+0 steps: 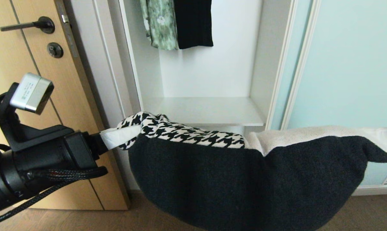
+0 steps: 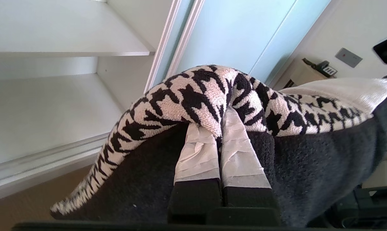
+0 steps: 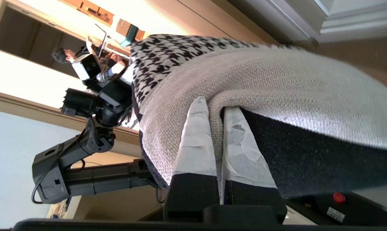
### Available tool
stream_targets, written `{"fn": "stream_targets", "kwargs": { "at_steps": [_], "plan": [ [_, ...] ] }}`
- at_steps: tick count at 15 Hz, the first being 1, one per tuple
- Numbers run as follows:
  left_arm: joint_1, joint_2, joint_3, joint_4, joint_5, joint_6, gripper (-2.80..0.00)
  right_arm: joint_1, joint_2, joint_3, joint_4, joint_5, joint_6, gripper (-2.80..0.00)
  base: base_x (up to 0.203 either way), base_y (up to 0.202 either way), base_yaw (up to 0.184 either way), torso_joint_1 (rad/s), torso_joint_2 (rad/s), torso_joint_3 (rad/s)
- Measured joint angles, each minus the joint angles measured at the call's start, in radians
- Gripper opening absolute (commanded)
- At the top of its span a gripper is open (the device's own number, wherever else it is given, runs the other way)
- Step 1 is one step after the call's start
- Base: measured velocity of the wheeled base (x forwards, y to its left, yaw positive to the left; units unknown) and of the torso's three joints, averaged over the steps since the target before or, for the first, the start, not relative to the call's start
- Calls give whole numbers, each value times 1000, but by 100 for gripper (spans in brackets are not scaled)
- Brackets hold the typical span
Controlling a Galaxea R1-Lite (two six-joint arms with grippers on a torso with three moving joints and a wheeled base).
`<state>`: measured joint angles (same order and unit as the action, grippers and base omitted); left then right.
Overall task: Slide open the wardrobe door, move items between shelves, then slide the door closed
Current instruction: Place the pillow on the higher shelf
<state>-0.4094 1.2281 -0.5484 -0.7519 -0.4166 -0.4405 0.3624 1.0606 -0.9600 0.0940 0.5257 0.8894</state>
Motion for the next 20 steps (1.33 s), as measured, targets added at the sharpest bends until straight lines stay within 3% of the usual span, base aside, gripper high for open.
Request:
{"fn": "stream_targets", "kwargs": {
  "at_steps": [4,20],
  "plan": [
    [0,2,0,-1,1,-1,-280,37,11,-6,-30,-7,0,-280,197,0,1,4,3,3],
    [0,8,2,0,-1,-1,-280,40,23,6,-31,-6,1,-280,196,0,1,2,1,2]
  ]
}}
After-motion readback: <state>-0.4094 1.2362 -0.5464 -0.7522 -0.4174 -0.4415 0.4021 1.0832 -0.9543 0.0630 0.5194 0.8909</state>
